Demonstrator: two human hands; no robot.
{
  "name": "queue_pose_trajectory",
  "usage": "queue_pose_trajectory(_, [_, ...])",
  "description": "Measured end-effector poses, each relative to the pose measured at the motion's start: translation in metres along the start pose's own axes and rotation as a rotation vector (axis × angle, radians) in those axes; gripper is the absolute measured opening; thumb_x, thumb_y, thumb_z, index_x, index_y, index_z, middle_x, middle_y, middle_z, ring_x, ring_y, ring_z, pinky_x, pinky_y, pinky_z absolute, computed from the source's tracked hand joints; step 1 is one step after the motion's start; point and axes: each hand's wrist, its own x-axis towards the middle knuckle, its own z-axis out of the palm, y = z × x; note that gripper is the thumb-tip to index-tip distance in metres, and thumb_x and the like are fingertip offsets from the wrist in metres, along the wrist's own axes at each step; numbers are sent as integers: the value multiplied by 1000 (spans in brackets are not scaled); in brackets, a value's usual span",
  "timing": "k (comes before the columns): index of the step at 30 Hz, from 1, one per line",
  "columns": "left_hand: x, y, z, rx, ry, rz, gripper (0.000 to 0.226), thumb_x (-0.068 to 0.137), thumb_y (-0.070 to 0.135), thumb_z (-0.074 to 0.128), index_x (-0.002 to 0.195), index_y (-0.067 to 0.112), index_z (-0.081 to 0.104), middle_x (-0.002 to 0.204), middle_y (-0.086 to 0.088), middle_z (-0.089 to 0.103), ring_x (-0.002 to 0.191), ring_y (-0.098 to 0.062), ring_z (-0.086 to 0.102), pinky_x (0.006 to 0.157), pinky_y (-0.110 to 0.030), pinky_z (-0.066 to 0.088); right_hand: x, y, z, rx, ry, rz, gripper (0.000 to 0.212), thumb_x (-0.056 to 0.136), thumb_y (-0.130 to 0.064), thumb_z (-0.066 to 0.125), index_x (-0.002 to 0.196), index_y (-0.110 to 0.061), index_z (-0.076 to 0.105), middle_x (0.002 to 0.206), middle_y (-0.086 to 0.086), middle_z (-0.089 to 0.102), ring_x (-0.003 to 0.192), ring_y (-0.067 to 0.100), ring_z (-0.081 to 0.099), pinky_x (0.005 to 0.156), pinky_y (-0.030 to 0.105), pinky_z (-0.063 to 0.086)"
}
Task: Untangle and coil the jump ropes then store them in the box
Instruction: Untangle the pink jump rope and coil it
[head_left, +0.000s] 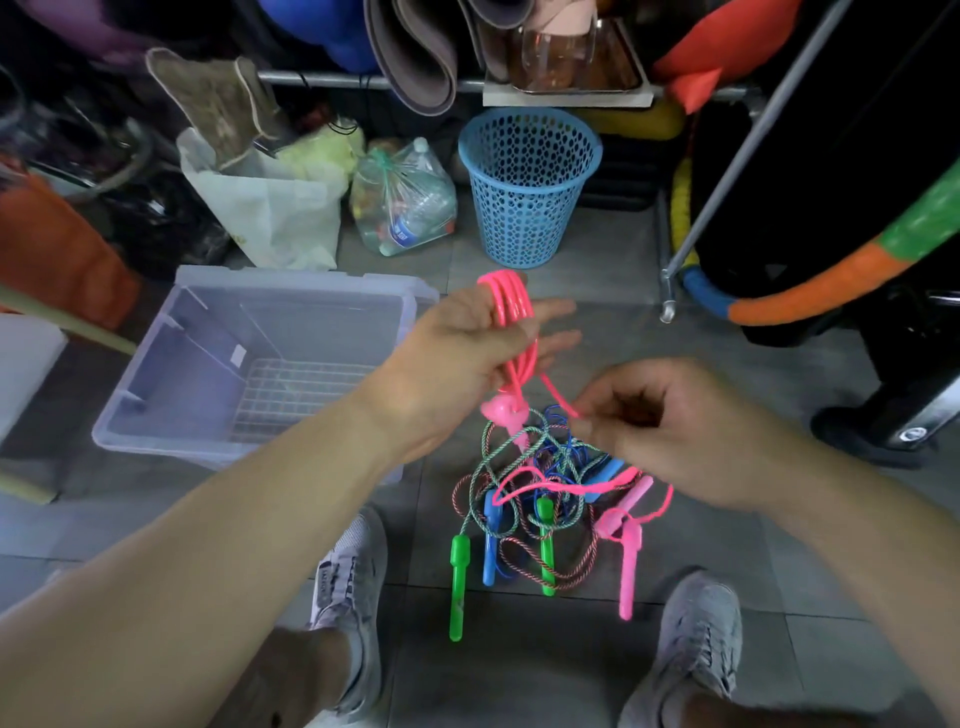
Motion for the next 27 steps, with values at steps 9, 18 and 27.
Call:
queue_pose_trajectory(9, [-9, -15, 6, 291, -121, -179, 21, 93, 21, 62, 110, 11, 66, 98, -15, 73, 85, -29, 66, 93, -43, 52, -3, -5, -4, -266, 310, -276, 22, 78, -45, 79, 79, -23, 75, 70, -12, 53, 66, 9, 53, 58, 18, 35])
queue_pose_trajectory(18, [-10, 0, 1, -9, -429, -306, 28, 96, 14, 51, 102, -11, 61, 50, 4, 36, 42, -8, 28, 52, -26, 24, 5, 4, -24, 288, 268, -105, 52, 51, -68, 84, 77, -25, 73, 64, -9, 63, 60, 0, 52, 56, 12, 42])
queue_pose_trajectory(27, [-2, 8, -9, -597, -252, -297, 18, 94, 21, 48, 87, 9, 59, 55, 6, 53, 45, -7, 50, 58, -17, 40, 2, 5, -12, 370, 0, 100, 19, 82, -30, 70, 67, -23, 61, 57, 6, 59, 56, 19, 56, 60, 29, 45])
